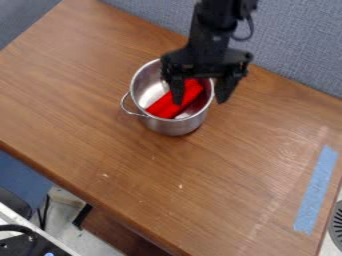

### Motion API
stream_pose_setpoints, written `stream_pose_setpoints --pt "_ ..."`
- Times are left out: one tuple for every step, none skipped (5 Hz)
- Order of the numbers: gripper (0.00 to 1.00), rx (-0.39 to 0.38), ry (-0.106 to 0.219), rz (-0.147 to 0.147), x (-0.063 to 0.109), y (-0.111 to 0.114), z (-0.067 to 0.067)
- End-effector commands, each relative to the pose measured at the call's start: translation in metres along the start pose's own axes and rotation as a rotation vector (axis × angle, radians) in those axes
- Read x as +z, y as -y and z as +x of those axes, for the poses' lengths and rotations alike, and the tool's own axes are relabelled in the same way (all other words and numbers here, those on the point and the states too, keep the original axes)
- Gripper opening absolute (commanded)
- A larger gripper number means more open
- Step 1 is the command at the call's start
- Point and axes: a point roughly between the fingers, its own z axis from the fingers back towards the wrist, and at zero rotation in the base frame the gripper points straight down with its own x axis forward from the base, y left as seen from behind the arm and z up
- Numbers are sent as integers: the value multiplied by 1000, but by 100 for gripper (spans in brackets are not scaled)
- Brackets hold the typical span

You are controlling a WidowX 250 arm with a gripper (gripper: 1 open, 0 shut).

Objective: Move the red object from the metal pot to the table

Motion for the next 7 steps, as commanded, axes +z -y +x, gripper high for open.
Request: stream_pose_setpoints --pt "0 170 5 -45 44 9 -1" --pt "100 335 -20 -21 77 21 -11" --pt "100 452 -30 -2 98 19 -22" --pt "100 331 -20 6 108 19 -17" --pt "100 192 -19 26 105 11 -10" --pt "100 219 1 84 103 20 -6" --pt "100 294 -18 116 105 39 -2"
